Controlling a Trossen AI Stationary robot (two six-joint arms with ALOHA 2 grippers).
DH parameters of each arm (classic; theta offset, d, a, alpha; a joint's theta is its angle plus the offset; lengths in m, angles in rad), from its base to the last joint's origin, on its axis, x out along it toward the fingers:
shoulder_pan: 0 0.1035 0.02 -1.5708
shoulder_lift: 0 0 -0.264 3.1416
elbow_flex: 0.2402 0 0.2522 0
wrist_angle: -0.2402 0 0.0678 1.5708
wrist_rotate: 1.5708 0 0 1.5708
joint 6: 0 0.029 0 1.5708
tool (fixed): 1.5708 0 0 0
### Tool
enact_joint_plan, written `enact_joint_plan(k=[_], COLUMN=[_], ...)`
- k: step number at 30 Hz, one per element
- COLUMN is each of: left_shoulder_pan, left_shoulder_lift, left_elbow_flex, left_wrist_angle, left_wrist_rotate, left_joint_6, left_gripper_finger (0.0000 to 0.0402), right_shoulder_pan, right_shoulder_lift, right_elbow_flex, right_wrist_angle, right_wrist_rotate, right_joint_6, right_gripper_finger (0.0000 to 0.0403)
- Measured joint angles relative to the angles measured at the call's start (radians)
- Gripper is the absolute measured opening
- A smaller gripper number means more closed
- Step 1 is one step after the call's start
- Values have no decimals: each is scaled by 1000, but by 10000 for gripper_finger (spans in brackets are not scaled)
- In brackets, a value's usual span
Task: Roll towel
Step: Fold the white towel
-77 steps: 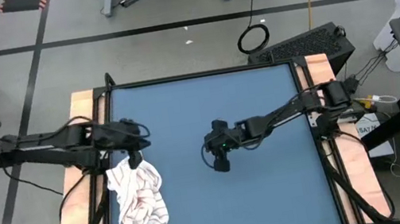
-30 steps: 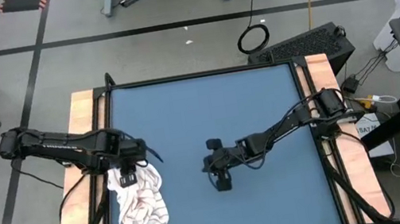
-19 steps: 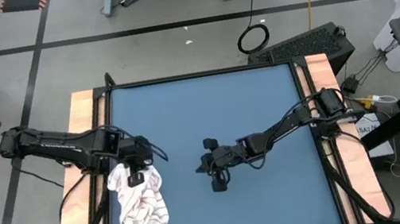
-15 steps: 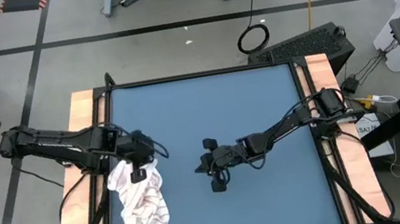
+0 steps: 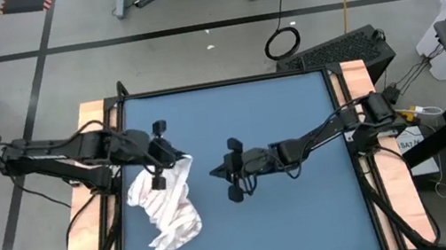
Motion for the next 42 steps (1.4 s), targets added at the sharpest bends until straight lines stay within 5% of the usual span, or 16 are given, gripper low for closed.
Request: enact_joint_plan(k=[6,15,24,28,35,42], left_shoulder_pan=[-9,-5,17,47,60,59], left_shoulder_lift=[-1,-1,-6,-6,-6,-9], left_elbow_flex=[47,51,52,52,52,52], left_wrist_angle=[202,390,562,569,502,505], left_wrist_rotate=[-4,-247,-343,-359,-346,-326], left_joint_6=[154,302,409,398,305,281], left_gripper_finger=[4,4,4,4,4,4], right_shoulder_pan=[-48,0,149,219,255,226], right_shoulder_lift=[2,52,101,103,130,256], right_elbow_flex=[0,-1,-2,-2,-2,-1], right_wrist_angle=[-98,-201,-292,-341,-296,-5], right_wrist_rotate=[35,29,-121,-32,372,370], right_joint_6=[0,31,51,62,270,263], right_gripper_finger=[18,52,107,149,200,213])
